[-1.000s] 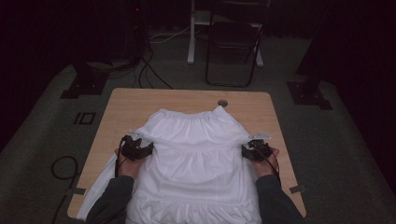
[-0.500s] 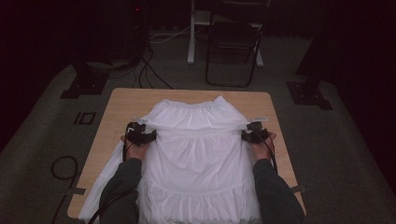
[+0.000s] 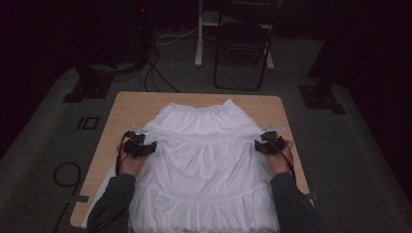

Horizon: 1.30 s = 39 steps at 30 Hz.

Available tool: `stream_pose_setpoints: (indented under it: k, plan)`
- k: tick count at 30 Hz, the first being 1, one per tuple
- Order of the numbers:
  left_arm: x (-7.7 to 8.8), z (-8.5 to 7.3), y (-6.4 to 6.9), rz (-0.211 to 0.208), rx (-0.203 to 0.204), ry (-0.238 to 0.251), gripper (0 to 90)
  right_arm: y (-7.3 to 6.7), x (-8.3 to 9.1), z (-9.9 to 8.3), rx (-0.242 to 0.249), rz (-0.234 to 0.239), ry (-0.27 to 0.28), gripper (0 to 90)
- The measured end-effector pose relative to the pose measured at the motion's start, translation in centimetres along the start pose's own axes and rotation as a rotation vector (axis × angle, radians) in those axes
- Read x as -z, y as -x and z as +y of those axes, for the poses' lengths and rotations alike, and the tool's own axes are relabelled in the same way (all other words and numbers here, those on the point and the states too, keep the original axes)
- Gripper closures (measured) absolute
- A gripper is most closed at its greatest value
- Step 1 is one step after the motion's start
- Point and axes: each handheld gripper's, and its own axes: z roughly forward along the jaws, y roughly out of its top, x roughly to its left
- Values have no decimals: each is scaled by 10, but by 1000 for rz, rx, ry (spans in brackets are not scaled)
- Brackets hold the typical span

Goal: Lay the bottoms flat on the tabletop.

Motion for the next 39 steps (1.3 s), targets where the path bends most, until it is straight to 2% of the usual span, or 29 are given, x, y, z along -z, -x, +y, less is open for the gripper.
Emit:
stream_pose_setpoints:
  k: [4,6,8,11,15,17,21,23,27,29,31,34,35,36,38,39]
  plan:
    - [38,-22,-16,-7,28,19,464,-2,31,-14,37,17,19,391]
    - [54,-36,-23,12,30,13,476,-4,45,-23,47,24,35,391]
    - [66,-52,-28,31,38,5,476,-6,60,-36,26,48,56,398]
    - [80,-78,-34,77,25,-25,471,-11,78,-58,22,66,71,398]
    - [100,-110,-42,132,56,-42,450,-13,95,-85,12,69,62,399]
    - [110,-122,-46,151,72,-47,439,-14,101,-96,22,65,51,399]
    - [121,-144,-50,171,87,-76,436,-12,112,-114,15,55,44,399]
    - [123,-153,-52,173,111,-84,432,-10,115,-120,3,50,40,399]
    - [128,-167,-56,158,145,-94,432,-8,117,-129,-10,50,29,399]
    - [131,-173,-56,159,141,-93,431,-8,118,-131,-16,51,28,399]
    - [136,-177,-57,159,157,-91,442,-7,120,-132,-21,51,32,400]
    - [139,-181,-58,178,144,-77,545,-6,122,-134,-26,49,35,400]
    - [138,-181,-59,149,152,-94,614,-6,123,-134,-28,48,39,400]
    - [138,-181,-59,125,159,-87,678,-6,124,-135,-32,48,41,400]
    - [137,-180,-57,101,126,-84,773,-6,126,-137,-38,49,46,400]
    - [136,-179,-57,110,104,-85,848,-5,126,-138,-42,50,46,401]
